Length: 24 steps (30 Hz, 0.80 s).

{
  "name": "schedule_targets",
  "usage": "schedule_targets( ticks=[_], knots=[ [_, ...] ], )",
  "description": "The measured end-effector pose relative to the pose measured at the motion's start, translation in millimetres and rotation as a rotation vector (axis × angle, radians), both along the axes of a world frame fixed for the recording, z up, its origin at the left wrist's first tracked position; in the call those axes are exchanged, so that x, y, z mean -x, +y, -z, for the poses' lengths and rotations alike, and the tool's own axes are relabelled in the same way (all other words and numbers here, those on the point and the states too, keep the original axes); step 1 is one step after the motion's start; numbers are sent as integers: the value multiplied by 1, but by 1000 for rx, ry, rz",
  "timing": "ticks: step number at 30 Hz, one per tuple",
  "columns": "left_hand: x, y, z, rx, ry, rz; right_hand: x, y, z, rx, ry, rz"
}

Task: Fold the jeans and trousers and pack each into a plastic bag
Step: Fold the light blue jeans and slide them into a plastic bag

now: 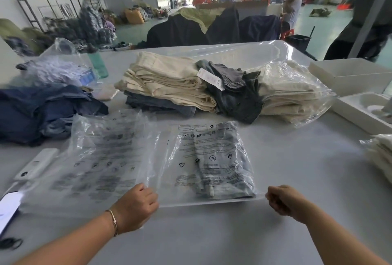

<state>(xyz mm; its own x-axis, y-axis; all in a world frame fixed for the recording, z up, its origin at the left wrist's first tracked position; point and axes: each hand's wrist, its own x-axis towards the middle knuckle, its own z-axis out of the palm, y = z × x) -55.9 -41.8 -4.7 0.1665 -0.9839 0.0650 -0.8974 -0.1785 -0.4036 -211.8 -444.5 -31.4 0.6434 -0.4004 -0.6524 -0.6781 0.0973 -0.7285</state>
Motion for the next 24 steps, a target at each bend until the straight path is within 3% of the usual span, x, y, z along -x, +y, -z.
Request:
schedule_targets(
  ticks=[4,6,8,10,12,15,17,20,24],
  knots=[
    [3,-1,5,-134,152,-137,4,-5,-10,92,127,-171],
    [7,-6,14,-73,371,-417,1,-4,-23,252,305,-447],
    [10,-19,21,149,650,-775,-10,-1,-32,376,455,-632],
    [10,-40,23,412,840,-1020,-24,3,-31,479,376,-531],
    [8,-63,23,643,1100,-1195,-38,11,-24,467,177,-278],
    [5,-91,25,877,1481,-1284,-48,34,-16,418,71,-84],
    [5,-103,22,869,1610,-1313,-49,45,-11,458,68,-86],
    [5,-123,17,770,1708,-1313,-46,44,-10,362,-22,1],
    [8,-170,24,661,1769,-1159,-20,13,-18,396,-76,112]
  ],
)
